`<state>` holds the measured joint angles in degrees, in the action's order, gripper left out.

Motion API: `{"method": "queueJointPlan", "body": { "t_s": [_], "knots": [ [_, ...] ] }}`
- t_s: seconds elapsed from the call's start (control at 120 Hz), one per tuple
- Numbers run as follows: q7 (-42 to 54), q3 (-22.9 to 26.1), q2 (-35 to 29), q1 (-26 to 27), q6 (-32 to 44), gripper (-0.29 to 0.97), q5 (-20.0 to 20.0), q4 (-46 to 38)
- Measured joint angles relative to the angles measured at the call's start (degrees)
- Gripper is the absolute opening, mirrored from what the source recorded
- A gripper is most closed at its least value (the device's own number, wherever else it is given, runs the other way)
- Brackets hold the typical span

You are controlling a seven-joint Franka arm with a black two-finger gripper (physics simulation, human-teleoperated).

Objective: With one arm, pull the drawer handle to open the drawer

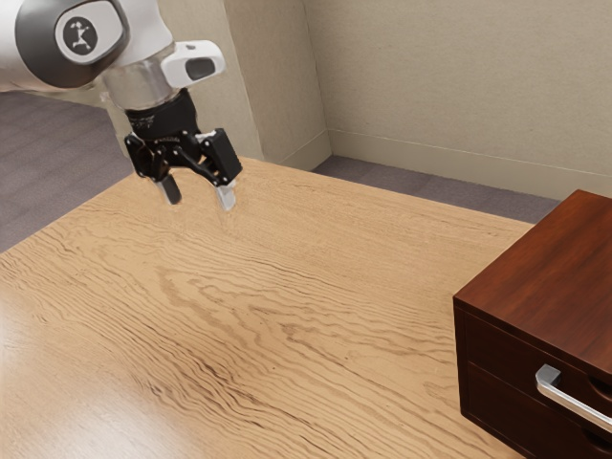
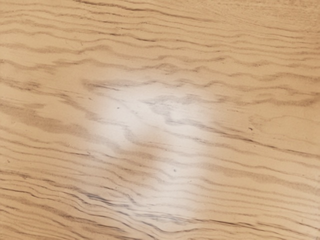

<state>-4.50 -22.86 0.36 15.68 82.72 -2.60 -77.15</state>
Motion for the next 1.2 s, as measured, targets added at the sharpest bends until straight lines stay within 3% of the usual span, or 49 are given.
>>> {"method": "queueJointPlan", "body": {
  "t_s": [0.183,0.433,0.775,1.2],
  "knots": [
    [-6.04,4.0,-1.98,-2.48,-1.91,0.68,-1.0,2.18],
    [-29.74,8.74,-3.02,-2.63,-4.47,0.68,-1.29,2.17],
    [-53.19,9.61,-0.86,7.1,-4.91,0.68,-0.95,1.69],
    [-68.52,9.64,-0.68,21.41,-1.43,0.68,-0.86,-0.46]
  ]
}}
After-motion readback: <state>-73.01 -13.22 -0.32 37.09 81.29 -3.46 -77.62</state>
